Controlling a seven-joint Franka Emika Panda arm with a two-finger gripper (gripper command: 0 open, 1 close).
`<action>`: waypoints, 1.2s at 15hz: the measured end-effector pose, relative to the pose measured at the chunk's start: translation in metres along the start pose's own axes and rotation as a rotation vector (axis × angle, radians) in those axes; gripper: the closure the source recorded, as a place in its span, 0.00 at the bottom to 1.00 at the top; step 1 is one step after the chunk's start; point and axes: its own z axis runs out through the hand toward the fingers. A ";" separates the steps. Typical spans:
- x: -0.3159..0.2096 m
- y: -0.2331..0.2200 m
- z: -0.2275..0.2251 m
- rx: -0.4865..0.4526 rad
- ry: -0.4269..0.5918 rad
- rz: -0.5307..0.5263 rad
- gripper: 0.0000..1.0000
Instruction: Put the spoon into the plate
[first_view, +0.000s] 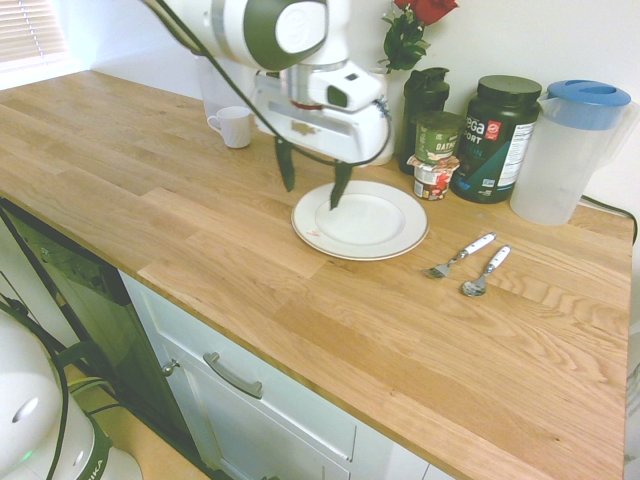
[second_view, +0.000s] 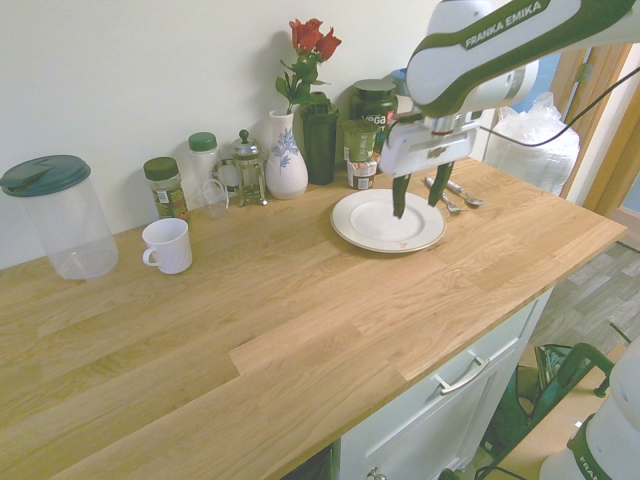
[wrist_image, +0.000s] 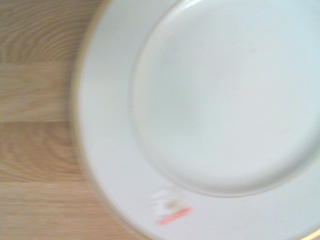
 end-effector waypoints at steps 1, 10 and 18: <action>0.022 0.018 0.000 0.001 0.001 -0.006 0.00; 0.169 0.115 0.048 -0.077 -0.018 0.075 0.00; 0.236 0.111 0.073 -0.091 0.010 0.261 1.00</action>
